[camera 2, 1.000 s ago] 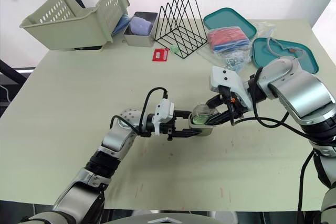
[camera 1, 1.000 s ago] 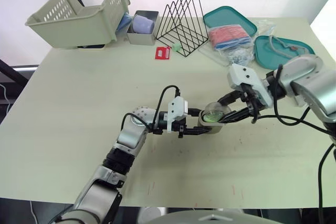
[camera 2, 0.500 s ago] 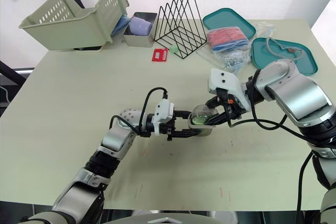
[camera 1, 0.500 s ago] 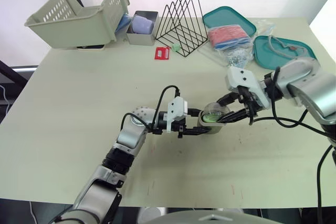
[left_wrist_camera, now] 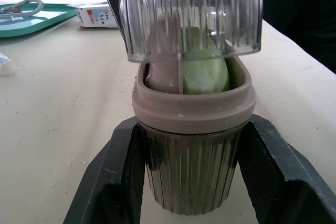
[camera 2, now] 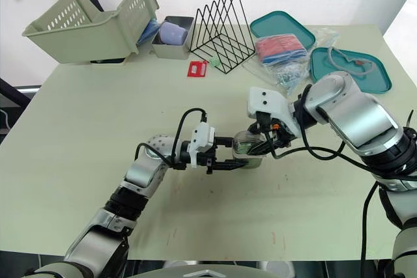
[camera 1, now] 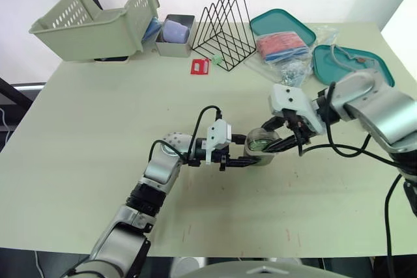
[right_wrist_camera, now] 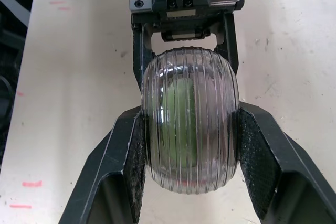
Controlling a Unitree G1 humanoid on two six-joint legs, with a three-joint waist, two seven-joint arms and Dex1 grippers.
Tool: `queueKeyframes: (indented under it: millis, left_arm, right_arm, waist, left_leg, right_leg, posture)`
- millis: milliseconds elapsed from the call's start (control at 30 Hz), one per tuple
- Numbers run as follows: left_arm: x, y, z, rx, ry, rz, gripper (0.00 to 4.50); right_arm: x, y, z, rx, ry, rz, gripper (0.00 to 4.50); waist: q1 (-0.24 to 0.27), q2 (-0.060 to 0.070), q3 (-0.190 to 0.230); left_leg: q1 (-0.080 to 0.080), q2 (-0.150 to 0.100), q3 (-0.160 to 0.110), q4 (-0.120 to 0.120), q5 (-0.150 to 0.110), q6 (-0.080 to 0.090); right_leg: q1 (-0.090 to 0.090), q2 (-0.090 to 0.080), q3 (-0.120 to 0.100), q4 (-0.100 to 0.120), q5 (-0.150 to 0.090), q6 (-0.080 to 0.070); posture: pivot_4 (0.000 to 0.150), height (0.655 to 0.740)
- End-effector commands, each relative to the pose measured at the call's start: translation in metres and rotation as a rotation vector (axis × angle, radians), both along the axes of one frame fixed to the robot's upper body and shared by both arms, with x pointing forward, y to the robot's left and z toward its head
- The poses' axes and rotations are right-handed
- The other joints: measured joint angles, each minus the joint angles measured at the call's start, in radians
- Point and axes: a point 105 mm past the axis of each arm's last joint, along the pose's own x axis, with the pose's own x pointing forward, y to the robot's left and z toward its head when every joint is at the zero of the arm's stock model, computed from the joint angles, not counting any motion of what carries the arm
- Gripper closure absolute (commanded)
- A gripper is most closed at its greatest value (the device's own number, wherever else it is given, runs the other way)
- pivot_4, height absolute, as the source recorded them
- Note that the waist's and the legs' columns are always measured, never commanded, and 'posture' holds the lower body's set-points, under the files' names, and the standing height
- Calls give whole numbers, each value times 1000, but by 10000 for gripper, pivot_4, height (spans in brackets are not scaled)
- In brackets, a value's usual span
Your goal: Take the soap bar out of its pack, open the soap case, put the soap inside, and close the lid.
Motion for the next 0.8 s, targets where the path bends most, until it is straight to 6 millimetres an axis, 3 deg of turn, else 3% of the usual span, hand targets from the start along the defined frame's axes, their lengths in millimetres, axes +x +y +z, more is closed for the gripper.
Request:
queueKeyframes:
  millis: [33, 333, 500, 800]
  left_arm:
    - [3, -7, 14, -35, -52, 7, 25135]
    - [4, -8, 14, -38, -56, 10, 25135]
    - [3, -10, 15, -43, -63, 5, 25135]
    - [2, -12, 18, -52, -65, 2, 25135]
  right_arm:
    - [-13, 12, -27, -52, 92, 66, 26538]
    - [-12, 17, -41, -120, 85, 56, 26538]
    - [-11, 16, -50, -200, 73, 46, 26538]
    - [-9, 16, -56, -275, 45, 36, 26538]
  waist:
    - [-1, -1, -1]
    - [-11, -5, -7]
    - [-18, -5, -9]
    - [-18, -9, -19]
  left_leg:
    - [0, 0, 0, 0, 0, 0]
    - [3, 0, -1, 0, 0, 0]
    - [18, 0, -1, -6, 0, 0]
    - [18, 0, -2, -8, 0, 0]
  right_leg:
    - [0, 0, 0, 0, 0, 0]
    - [3, 0, -1, 0, 0, 0]
    - [18, 0, -1, -6, -1, -1]
    - [18, 0, -2, -8, -1, -1]
  posture:
    - [1500, 7400]
    - [1500, 7400]
    - [1500, 7400]
    - [1500, 7400]
